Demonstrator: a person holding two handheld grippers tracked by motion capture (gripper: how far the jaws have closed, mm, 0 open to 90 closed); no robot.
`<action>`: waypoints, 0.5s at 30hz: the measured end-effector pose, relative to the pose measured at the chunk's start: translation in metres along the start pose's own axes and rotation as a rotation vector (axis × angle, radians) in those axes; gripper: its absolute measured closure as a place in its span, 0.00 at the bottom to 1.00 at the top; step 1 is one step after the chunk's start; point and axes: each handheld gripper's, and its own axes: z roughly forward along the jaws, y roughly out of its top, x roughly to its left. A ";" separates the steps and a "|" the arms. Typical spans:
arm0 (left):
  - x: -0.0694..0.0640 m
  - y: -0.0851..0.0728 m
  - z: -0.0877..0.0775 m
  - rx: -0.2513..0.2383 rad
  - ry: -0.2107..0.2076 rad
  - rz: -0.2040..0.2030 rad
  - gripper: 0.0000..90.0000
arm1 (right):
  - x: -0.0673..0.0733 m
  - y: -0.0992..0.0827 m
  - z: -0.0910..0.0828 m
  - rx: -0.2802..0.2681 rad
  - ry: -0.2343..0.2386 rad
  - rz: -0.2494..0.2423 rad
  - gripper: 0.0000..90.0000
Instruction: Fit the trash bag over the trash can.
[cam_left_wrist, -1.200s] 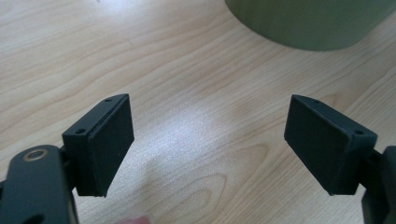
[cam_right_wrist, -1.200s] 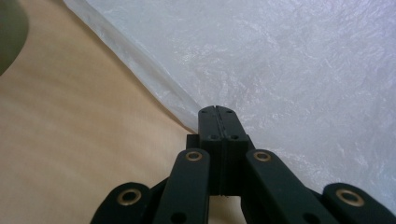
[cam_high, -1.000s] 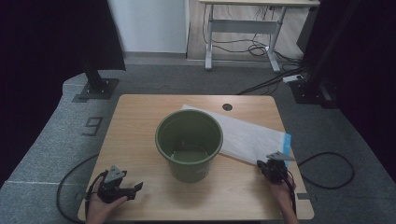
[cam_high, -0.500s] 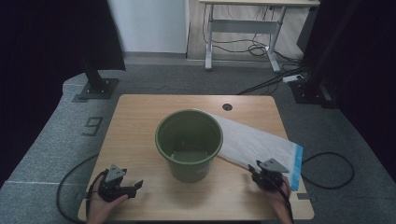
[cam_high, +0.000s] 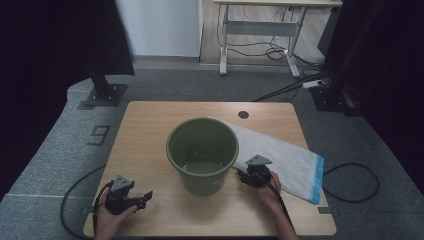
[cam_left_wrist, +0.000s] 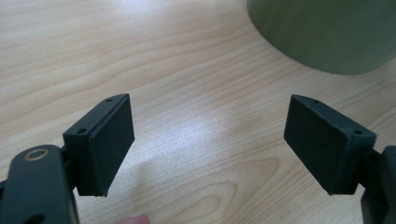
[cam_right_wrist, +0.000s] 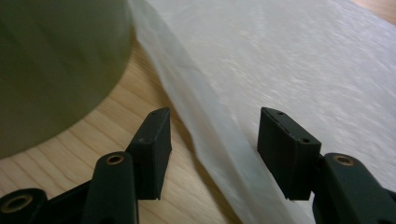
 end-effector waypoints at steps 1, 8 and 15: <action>0.000 0.000 0.001 -0.001 -0.008 -0.004 0.18 | 0.005 0.002 0.001 -0.010 -0.007 -0.014 0.58; 0.003 0.000 -0.004 -0.048 -0.010 -0.053 0.18 | 0.001 -0.001 -0.002 -0.003 0.019 0.017 0.95; 0.010 -0.003 -0.007 -0.056 -0.017 -0.087 0.18 | -0.005 -0.019 -0.030 -0.010 0.032 0.034 0.99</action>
